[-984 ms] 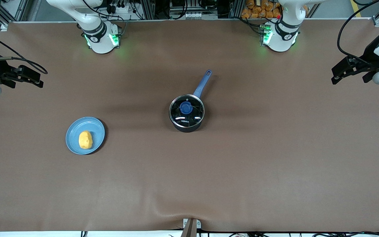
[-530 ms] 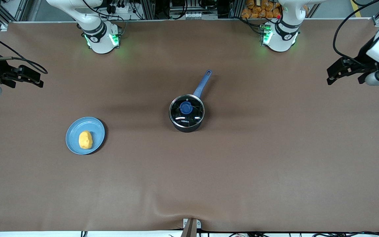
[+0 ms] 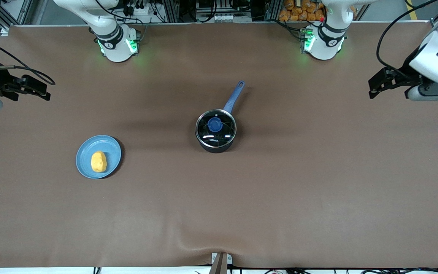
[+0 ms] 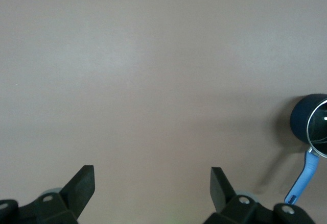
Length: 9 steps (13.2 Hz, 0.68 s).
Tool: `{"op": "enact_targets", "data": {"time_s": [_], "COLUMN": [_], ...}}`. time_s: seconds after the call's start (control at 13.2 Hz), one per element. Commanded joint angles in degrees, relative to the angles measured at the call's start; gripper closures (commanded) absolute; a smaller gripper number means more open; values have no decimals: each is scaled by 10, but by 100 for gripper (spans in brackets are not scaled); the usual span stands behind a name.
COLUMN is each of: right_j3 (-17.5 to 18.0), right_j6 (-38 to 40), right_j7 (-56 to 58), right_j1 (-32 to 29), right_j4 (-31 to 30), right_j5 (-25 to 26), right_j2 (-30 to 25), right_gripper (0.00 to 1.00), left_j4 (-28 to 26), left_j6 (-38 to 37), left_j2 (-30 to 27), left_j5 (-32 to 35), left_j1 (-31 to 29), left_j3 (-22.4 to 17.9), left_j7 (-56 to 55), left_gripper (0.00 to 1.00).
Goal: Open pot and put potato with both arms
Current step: 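Reach the left gripper to the lid knob while the right gripper reaches the potato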
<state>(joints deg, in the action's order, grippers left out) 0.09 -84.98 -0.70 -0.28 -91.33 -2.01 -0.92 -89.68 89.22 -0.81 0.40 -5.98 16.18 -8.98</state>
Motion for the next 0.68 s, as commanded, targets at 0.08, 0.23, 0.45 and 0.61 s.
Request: {"op": "enact_targets", "data": {"time_s": [0.08, 0.23, 0.45, 0.61], "right_j3": [5, 5, 5, 5], "right_j6": [2, 3, -3, -41], "right_j7": [-1, -1, 6, 11], "right_j1": [-12, -13, -17, -17], "right_j4": [-8, -9, -17, -51], "right_j5": [-11, -11, -5, -3], "right_j2": [-7, -7, -7, -7], "right_gripper": [0, 0, 0, 0], "left_j4": [15, 27, 35, 35], "left_j6": [-5, 24, 71, 113], "left_j2": [48, 83, 128, 161], "left_j5": [-14, -14, -8, -3], "left_j1": [-2, 8, 65, 107], "left_j3": [47, 72, 78, 78], "left_j7": [-14, -59, -127, -199], "left_gripper": [0, 0, 0, 0]}}
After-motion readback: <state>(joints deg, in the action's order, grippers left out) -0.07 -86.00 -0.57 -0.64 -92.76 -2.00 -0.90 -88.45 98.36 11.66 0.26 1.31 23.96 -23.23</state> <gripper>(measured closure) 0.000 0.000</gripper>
